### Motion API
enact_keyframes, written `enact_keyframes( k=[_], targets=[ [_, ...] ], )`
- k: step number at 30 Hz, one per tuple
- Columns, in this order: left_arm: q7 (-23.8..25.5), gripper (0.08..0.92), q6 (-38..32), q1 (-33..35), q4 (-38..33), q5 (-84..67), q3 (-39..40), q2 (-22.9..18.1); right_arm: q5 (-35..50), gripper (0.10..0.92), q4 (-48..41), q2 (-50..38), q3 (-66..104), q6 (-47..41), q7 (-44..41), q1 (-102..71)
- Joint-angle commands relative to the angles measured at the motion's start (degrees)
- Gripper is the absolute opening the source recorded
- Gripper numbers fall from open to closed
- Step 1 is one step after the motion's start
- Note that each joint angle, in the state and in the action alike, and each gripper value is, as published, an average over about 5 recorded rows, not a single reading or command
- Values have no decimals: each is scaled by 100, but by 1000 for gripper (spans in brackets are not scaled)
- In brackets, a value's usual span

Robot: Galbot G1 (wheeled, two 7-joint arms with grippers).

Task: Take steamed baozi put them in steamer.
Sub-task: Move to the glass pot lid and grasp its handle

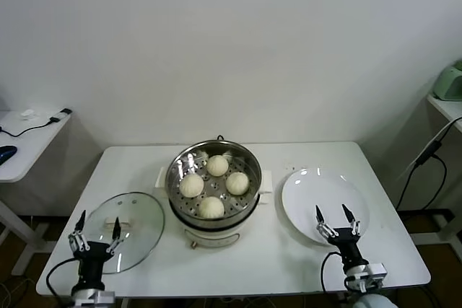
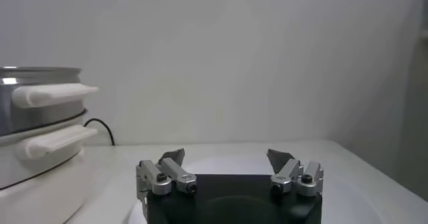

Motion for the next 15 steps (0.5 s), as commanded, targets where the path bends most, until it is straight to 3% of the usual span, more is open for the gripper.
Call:
enact_keyframes(
  k=[1,15],
  targets=[
    [-1304,823,311,-165,1552,3347,-5,353,-176,823,-14,294,120,-7,44,-162],
    [-899,823,436,-697,1894,3496,64,272,-213,823,114,293,78,-60,12,-172]
  ],
)
